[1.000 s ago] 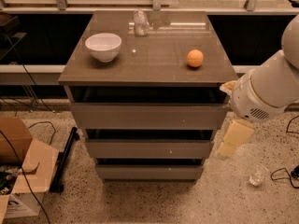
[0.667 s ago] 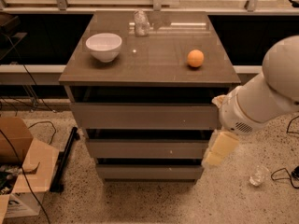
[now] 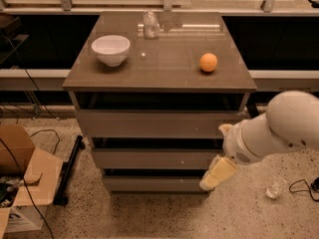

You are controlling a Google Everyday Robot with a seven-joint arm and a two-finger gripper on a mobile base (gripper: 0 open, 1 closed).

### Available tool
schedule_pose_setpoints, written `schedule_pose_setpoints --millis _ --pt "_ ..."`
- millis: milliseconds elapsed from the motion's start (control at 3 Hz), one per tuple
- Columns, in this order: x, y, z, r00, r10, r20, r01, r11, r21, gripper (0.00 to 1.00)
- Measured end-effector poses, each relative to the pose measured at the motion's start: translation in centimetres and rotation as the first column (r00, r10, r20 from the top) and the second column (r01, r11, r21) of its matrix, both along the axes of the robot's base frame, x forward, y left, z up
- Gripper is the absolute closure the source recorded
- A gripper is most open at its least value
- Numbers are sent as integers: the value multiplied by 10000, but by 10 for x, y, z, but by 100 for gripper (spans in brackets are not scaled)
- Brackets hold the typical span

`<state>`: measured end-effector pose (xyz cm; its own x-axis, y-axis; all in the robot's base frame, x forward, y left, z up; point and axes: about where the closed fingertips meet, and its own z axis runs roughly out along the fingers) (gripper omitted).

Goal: Open middle drawer

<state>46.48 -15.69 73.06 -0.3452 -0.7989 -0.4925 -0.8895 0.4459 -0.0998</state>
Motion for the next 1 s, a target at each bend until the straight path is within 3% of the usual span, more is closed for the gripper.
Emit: schedule_pose_setpoints --millis 333,667,1000 --pt "10 2 -27 9997 -255 70 249 9967 778 0" --pt "21 4 -67 9990 -397 -183 419 9890 1419 0" --pt "21 4 -67 9990 -397 -182 419 9890 1420 0"
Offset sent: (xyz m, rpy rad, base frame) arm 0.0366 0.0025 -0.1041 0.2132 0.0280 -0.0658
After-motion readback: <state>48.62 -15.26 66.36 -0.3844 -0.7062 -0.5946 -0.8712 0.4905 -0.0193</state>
